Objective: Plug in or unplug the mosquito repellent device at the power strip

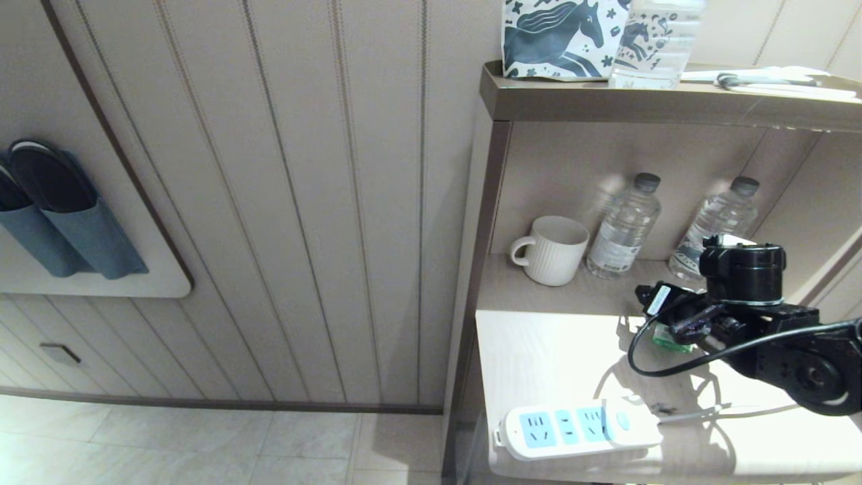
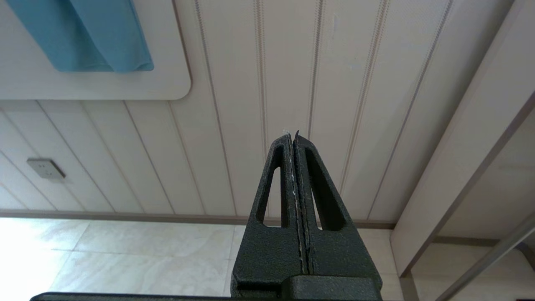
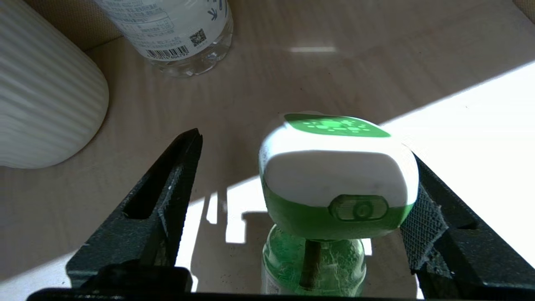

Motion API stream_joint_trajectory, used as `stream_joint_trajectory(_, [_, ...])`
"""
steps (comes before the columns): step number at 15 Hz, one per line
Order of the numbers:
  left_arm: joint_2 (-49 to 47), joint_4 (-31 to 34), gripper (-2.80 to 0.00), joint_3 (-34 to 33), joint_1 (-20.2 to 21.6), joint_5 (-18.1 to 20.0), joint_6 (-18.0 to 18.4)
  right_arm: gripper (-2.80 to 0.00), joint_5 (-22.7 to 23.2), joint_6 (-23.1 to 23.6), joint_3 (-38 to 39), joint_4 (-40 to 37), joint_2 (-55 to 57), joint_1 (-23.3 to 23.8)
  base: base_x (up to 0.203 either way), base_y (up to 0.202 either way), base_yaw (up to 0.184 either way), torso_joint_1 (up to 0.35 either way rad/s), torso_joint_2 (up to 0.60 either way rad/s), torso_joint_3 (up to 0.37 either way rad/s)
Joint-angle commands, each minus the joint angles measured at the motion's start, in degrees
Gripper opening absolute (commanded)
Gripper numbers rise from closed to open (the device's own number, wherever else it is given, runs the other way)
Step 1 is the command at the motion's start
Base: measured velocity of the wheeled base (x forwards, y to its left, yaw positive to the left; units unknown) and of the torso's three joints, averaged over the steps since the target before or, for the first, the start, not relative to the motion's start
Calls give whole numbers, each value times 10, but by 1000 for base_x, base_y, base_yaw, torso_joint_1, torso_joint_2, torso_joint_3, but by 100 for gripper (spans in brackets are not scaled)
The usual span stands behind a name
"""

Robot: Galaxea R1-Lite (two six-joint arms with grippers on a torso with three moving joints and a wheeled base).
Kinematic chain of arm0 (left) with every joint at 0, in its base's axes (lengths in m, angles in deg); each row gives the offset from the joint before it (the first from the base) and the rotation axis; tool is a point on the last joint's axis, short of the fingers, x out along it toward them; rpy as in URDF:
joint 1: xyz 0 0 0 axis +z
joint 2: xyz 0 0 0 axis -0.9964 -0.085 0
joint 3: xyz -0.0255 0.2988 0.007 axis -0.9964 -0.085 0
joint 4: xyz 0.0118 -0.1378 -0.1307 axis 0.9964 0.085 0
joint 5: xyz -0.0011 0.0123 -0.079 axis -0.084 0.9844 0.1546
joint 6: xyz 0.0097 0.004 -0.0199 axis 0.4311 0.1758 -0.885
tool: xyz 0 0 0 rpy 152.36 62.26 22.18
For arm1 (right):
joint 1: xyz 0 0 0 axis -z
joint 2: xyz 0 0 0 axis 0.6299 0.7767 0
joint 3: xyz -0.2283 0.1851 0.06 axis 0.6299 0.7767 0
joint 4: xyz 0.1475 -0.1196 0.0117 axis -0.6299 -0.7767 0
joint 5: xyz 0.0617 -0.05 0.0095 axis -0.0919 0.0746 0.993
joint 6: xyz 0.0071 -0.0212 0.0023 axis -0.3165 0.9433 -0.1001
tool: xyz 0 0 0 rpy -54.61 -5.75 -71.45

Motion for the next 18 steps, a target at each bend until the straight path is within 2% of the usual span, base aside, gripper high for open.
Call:
stream_joint_trajectory(1, [-1,-1,-280,0,0,0,0,0,-2,0,-1,3,-4,-1,0,0,0,0,0,0])
stream_joint_trajectory(8, [-1,0,-280,0,0,0,0,0,-4,6,-4,14,-20,1,0,0,0,0,0,0])
stream_joint_trajectory(18, [-1,0,-280,0,0,0,0,0,-6,23,18,11,-142,-8,0,0,0,0,0,0])
